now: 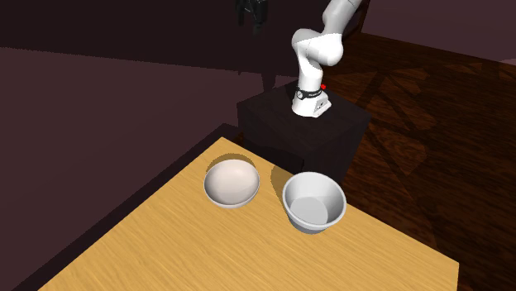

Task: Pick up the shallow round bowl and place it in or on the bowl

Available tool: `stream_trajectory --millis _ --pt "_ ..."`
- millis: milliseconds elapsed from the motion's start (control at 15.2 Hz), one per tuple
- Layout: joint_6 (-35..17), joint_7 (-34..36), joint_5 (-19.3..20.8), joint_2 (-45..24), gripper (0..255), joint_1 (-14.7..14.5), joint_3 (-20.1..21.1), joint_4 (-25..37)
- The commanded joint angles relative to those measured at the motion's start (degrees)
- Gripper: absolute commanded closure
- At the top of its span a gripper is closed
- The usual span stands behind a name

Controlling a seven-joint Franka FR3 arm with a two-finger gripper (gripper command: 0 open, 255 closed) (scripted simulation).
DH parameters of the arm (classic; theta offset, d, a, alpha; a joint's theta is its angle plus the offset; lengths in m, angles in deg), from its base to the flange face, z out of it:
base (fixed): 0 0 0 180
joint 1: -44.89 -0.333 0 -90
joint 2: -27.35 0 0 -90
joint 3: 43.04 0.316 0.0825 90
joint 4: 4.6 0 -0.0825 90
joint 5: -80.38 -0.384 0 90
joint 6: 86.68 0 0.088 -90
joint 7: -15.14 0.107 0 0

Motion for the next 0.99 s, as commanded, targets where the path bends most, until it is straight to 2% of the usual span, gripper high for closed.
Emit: stream_trajectory --millis 0,462,924 --pt "0.0 0.0 0.0 0.0 0 0.0 0.0 0.0" --pt "-11.1 2.9 -2.5 -9.6 0 -1.2 1.4 -2.9" --pt "-21.4 5.1 -4.8 -21.8 0 -2.5 2.9 -2.3"
